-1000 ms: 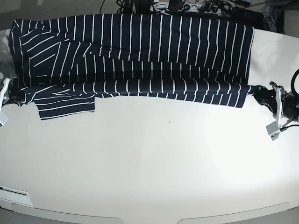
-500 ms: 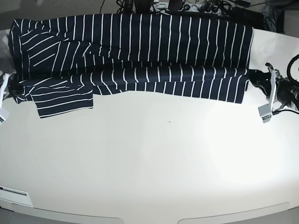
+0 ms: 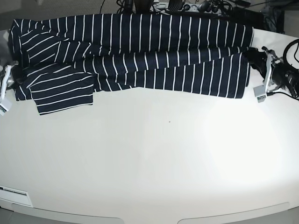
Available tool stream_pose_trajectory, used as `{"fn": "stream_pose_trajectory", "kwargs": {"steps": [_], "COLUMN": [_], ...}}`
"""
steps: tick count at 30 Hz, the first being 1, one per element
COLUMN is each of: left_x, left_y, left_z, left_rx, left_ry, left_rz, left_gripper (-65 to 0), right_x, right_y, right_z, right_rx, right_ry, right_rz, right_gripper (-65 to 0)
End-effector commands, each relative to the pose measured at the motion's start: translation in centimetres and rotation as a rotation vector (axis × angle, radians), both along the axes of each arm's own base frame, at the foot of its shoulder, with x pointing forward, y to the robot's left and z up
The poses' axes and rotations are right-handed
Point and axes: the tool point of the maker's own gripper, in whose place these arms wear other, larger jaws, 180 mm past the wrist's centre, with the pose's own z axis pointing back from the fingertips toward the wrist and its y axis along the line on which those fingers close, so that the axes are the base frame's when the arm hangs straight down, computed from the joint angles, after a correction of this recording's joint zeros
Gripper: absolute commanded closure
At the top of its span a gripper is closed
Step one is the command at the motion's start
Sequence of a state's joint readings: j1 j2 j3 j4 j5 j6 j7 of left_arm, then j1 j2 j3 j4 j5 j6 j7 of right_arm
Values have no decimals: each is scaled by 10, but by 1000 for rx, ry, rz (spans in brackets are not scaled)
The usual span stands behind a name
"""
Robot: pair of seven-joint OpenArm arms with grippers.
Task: Fold the T-shirt properly
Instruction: 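Lift the hem with both grippers and fold it over toward the collar, then lower the hem onto the folded shirt and open both grippers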
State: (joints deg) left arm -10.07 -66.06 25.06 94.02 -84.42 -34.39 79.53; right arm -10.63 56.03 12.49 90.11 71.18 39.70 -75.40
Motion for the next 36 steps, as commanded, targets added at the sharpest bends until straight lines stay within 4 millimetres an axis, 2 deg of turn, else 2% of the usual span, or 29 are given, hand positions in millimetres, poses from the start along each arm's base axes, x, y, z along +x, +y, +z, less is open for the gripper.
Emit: {"fn": "stream_pose_trajectory", "kwargs": {"steps": [1, 2, 3, 9, 12, 14, 17, 21, 25, 31, 36], "left_x": [2, 0, -1, 0, 2, 10, 12, 12, 12, 12, 11], "left_y": [9, 9, 9, 9, 16, 21, 25, 25, 26, 26, 26], "left_z": [8, 6, 6, 6, 3, 0, -2, -2, -2, -2, -2], "left_rx": [26, 27, 29, 31, 73, 106, 134, 135, 137, 137, 139], "left_ry": [-6, 1, 5, 6, -8, -48, -60, -59, -56, -56, -54], "left_rz": [11, 15, 20, 25, 22, 50, 54, 57, 56, 56, 55], "left_gripper": [-302, -357, -381, -382, -382, -382, -382, -382, -382, -382, -382], "right_x": [6, 6, 9, 35, 44, 49, 61, 81, 82, 81, 86], "right_y": [-9, -9, -8, 34, 54, 57, 52, 24, 7, 31, 34], "right_z": [14, 15, 18, 50, 45, 26, 2, -12, -24, -35, -34], "right_rx": [-36, -39, -32, 234, 318, 292, 181, 1, -119, -31, -32], "right_ry": [-19, -14, -24, -165, -215, -250, -327, -433, -443, -433, -476], "right_rz": [15, 18, 19, 12, -11, -43, -79, -200, -284, -292, -291], "right_gripper": [-359, -391, -392, -392, -392, -392, -392, -392, -392, -392, -389]}}
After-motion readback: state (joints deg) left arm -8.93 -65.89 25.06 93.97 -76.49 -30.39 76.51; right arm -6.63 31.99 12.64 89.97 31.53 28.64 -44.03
